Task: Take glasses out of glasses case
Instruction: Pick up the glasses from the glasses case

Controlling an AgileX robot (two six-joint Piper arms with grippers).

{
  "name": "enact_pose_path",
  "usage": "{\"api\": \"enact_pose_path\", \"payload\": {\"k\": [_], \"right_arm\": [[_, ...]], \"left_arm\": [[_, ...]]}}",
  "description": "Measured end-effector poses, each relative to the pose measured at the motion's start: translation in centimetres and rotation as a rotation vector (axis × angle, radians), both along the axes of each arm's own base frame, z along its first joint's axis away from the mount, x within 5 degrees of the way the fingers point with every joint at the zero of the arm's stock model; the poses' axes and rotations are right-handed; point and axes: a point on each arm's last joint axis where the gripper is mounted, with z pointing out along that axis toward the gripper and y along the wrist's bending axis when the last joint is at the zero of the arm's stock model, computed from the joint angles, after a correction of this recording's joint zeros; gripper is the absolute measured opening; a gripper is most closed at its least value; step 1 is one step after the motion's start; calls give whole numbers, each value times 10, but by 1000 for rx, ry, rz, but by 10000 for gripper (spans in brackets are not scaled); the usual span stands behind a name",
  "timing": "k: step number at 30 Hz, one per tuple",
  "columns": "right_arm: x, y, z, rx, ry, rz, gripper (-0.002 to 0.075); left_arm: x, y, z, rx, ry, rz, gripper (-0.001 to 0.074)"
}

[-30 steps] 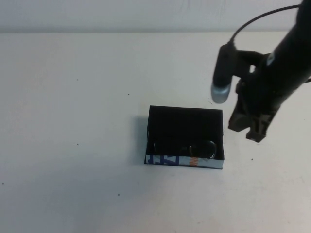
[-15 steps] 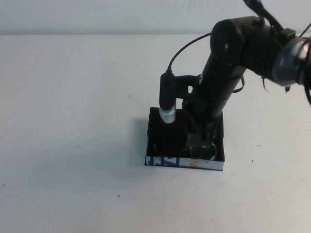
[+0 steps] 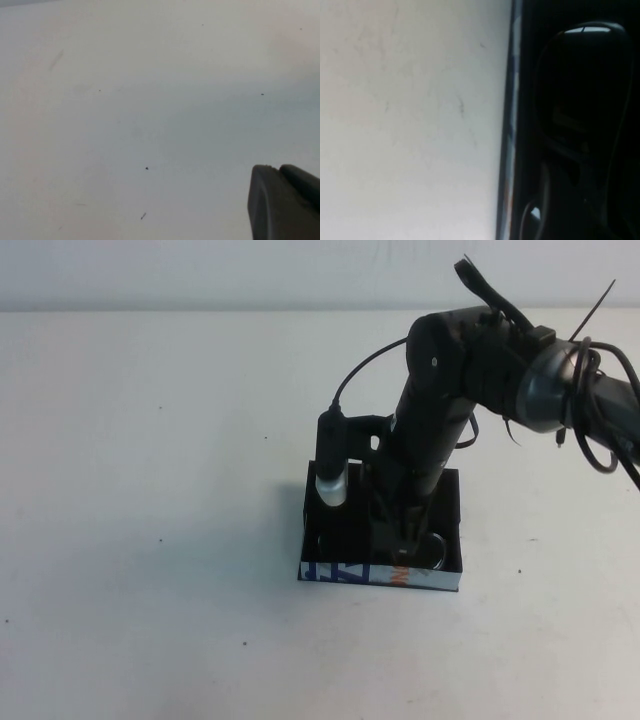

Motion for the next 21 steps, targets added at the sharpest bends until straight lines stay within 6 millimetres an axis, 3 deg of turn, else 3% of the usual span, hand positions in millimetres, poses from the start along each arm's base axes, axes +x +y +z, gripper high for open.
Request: {"api": "enact_pose_path", "payload": {"k": [11, 21], "right_arm": [[12, 2, -25, 3, 2, -34, 236], [15, -3, -30, 2, 23, -56, 249]], "left_arm": [[0, 0, 0, 0, 0, 0, -4], [0, 0, 0, 0, 0, 0, -5]]}}
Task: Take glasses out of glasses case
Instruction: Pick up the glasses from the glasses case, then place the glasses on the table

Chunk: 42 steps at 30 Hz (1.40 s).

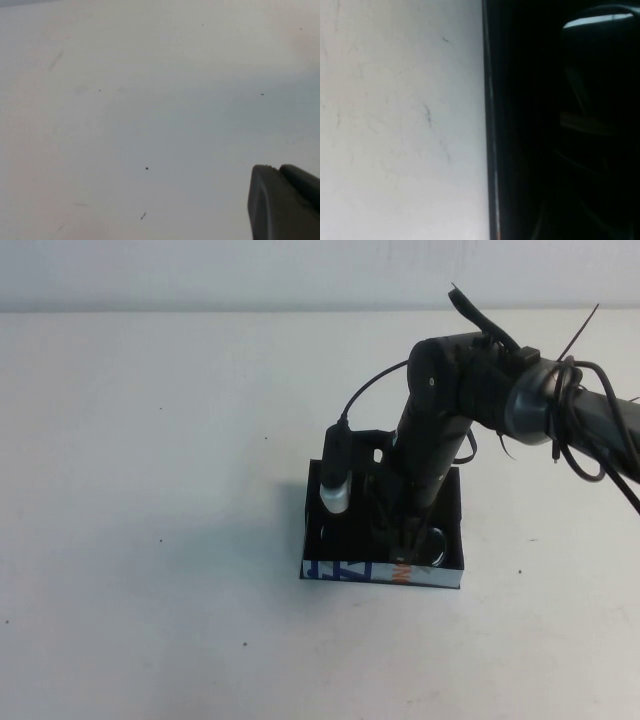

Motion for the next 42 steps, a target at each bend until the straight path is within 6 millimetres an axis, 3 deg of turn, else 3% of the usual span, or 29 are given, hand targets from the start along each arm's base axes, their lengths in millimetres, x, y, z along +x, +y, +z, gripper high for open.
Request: {"api": "enact_pose_path", "payload": {"k": [6, 9, 14, 18, 22, 24, 27, 33, 38, 42], "right_arm": [[1, -1, 2, 4, 17, -7, 66], [2, -1, 15, 13, 11, -32, 57], [3, -2, 73, 86, -96, -136, 57], [-9, -12, 125, 185, -124, -361, 57], [-24, -34, 156, 279, -63, -616, 57], [-34, -50, 161, 290, -8, -785, 57], [-51, -77, 152, 208, 13, -1030, 57], [-93, -139, 115, 16, 8, -1296, 57], [-97, -183, 80, 140, 41, -1484, 57], [-91, -191, 49, 182, 66, -1529, 56]], "left_arm": [[0, 0, 0, 0, 0, 0, -4], [0, 0, 0, 0, 0, 0, -4], [0, 0, 0, 0, 0, 0, -4], [0, 0, 0, 0, 0, 0, -4], [0, 0, 0, 0, 0, 0, -4], [0, 0, 0, 0, 0, 0, -4], [0, 0, 0, 0, 0, 0, -4], [0, 0, 0, 0, 0, 0, -4], [0, 0, 0, 0, 0, 0, -4], [0, 0, 0, 0, 0, 0, -4]]}}
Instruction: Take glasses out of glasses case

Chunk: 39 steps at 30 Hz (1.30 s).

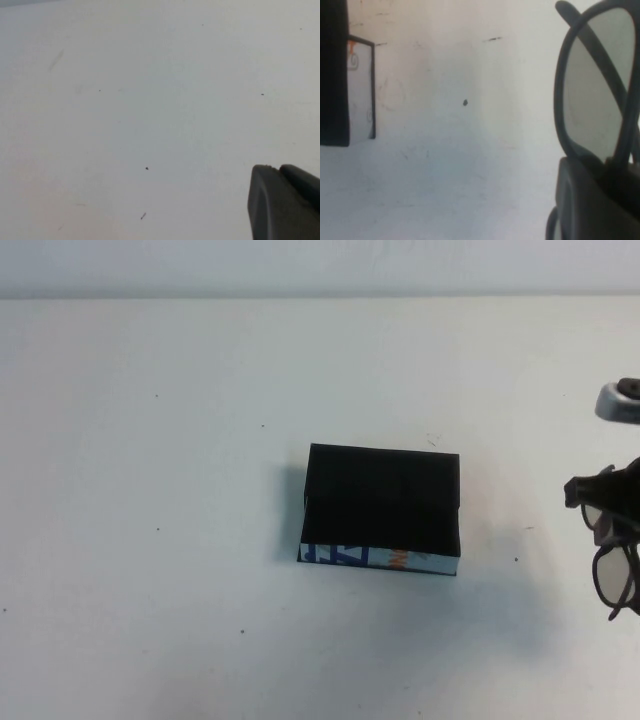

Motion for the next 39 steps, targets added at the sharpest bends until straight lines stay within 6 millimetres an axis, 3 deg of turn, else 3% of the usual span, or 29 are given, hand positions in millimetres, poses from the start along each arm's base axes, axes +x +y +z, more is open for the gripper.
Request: {"api": "enact_pose_path", "payload": {"k": [12, 17, 20, 23, 26, 30, 32, 35, 39], "right_arm": [[32, 6, -61, 1, 30, 16, 112], [35, 7, -68, 0, 27, 24, 130], [35, 7, -67, -1, 25, 26, 187], [31, 7, -51, 9, -11, 25, 245], [19, 5, -12, 32, -128, 25, 266], [-17, -1, 57, 68, -356, 27, 262], [-41, -5, 79, 73, -443, 41, 246], [-78, -12, 94, 77, -515, 55, 210], [-129, -20, 91, 75, -531, 69, 152]], "left_arm": [[0, 0, 0, 0, 0, 0, -4], [0, 0, 0, 0, 0, 0, -4], [0, 0, 0, 0, 0, 0, -4], [0, 0, 0, 0, 0, 0, -4], [0, 0, 0, 0, 0, 0, -4], [0, 0, 0, 0, 0, 0, -4], [0, 0, 0, 0, 0, 0, -4], [0, 0, 0, 0, 0, 0, -4], [0, 0, 0, 0, 0, 0, -5]]}}
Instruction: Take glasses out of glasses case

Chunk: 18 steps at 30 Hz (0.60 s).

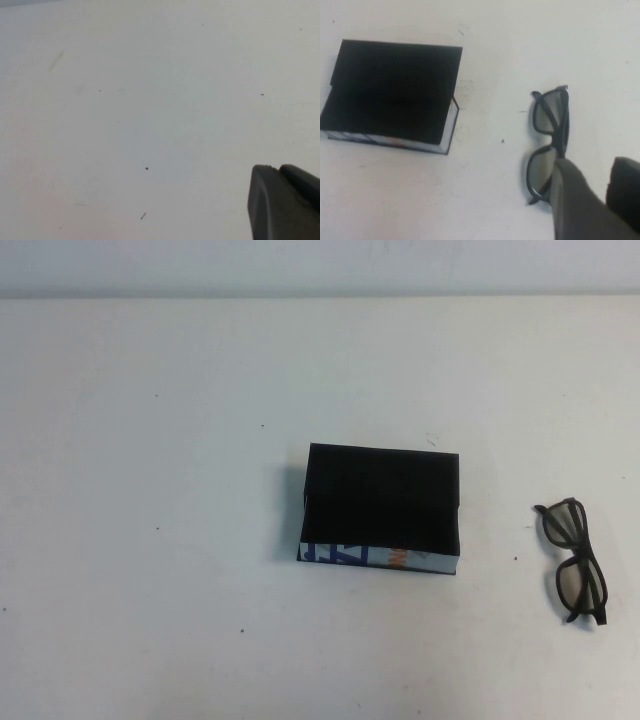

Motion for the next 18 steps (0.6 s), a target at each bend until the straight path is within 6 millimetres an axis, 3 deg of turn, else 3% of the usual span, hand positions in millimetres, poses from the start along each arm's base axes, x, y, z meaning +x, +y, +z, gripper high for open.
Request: {"api": "enact_pose_path", "payload": {"k": [4, 11, 18], "right_arm": [[-40, -10, -6, -46, -82, -1, 97], [-87, -25, -9, -95, -415, -32, 1], [-104, -28, -46, -86, -555, -38, -15]], "left_arm": [[0, 0, 0, 0, 0, 0, -4], [0, 0, 0, 0, 0, 0, -5], [0, 0, 0, 0, 0, 0, -5]]}}
